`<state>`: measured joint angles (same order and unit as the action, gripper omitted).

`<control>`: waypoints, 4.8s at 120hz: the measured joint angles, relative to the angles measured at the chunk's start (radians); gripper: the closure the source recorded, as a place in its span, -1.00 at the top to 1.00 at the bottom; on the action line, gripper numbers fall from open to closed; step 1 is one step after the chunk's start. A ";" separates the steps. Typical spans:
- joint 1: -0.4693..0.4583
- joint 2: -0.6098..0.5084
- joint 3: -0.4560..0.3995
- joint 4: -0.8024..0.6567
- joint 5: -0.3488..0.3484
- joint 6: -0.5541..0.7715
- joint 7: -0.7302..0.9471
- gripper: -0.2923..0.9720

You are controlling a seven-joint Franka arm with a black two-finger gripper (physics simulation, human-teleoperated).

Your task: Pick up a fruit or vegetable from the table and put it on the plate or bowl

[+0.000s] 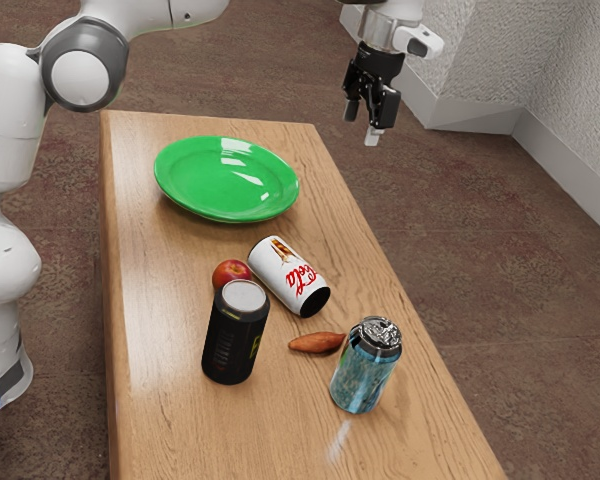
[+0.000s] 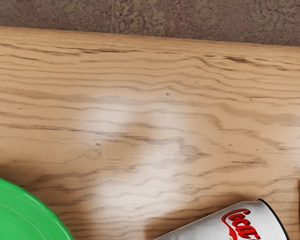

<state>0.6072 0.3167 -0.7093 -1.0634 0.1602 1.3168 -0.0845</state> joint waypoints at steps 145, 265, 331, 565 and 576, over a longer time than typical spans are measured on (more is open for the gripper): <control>-0.001 -0.709 0.203 -0.764 -0.309 0.167 -0.525 0.54; -0.085 -0.697 0.182 -1.107 -0.308 0.489 -0.786 0.53; -0.172 -0.729 0.221 -1.173 -0.303 0.476 -0.664 0.54; -0.294 -0.768 0.264 -1.365 -0.351 0.601 -0.492 0.54; -0.293 -0.764 0.281 -1.365 -0.350 0.604 -0.485 0.54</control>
<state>0.3142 -0.4475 -0.4282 -2.4287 -0.1897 1.9206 -0.5700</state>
